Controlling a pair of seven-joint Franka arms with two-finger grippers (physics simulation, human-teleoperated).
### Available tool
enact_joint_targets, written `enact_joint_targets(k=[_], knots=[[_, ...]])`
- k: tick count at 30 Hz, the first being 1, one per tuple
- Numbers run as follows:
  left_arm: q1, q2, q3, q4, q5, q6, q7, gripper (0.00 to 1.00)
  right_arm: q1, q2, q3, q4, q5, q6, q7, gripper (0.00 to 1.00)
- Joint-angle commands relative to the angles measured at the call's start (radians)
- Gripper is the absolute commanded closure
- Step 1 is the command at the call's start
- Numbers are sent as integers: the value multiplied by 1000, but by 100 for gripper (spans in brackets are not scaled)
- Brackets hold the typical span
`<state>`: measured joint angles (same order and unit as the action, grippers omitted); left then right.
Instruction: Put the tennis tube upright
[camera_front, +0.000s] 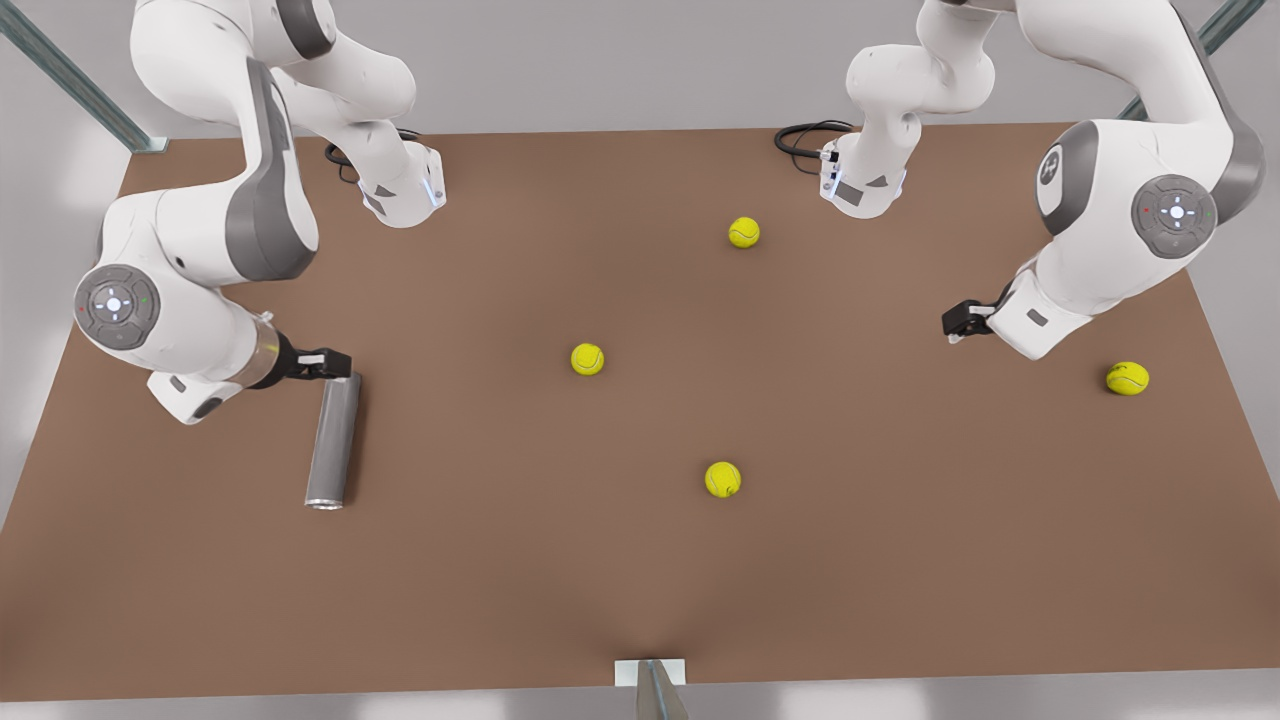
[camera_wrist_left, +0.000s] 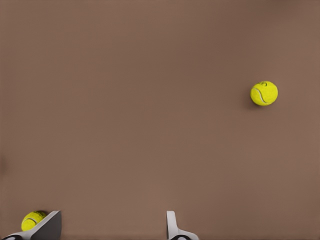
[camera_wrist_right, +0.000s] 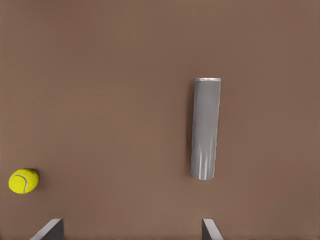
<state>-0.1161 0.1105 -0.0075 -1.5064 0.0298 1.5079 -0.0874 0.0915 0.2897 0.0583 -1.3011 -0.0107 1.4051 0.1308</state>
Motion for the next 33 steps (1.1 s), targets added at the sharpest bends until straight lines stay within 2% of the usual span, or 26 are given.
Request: enact_joint_targets(k=[1, 4, 8, 9, 11, 13, 15, 19, 23, 26, 27, 29, 31, 33], knots=[[-1, 0, 0, 0, 1, 0, 0, 0, 1, -1, 0, 0, -2, -2, 0, 0], [-1, 5, 0, 0, 1, 2, 0, 0, 30, 40, 6, -9, -2, -6, 1, 0], [-1, 9, 0, 0, 1, 2, 0, 0, 19, 166, 5, -6, -41, 34, -5, 0], [-1, 9, 0, 0, 1, 2, 0, 0, -9, 196, 5, -7, -44, 66, -7, 0], [-1, 15, 0, 0, 1, 3, 0, 0, -81, 273, 5, -40, -58, 265, -35, 0], [-1, 15, 0, 0, 1, 3, 0, 0, -110, 287, 5, -72, -61, 347, -145, 0], [-1, 17, 0, 0, 1, 3, 0, 0, -154, 362, 6, -86, -48, 462, -201, 0], [-1, 24, 0, 0, 1, 2, 0, 0, -180, 439, 5, -78, -48, 575, -243, 0], [-1, 38, 0, 0, 1, 2, 0, 0, -197, 474, 2, -75, -57, 578, -292, 0], [-4, 47, 0, 0, 1, 3, -2, 0, -216, 463, 2, -90, -54, 584, -286, 0], [-17, 70, 1, 0, -2, 5, -3, 0, -225, 442, 2, -148, -54, 577, -275, 0], [-13, 72, 6, 2, -1, 23, 2, 0, -243, 289, 2, -328, -54, 591, -257, 0], [-14, 74, 4, 2, -1, 35, -2, 0, -262, 168, 2, -504, -54, 679, -246, 0], [-17, 75, 4, 2, -1, 35, -2, 0, -277, 163, 2, -559, -54, 730, -212, 0]])
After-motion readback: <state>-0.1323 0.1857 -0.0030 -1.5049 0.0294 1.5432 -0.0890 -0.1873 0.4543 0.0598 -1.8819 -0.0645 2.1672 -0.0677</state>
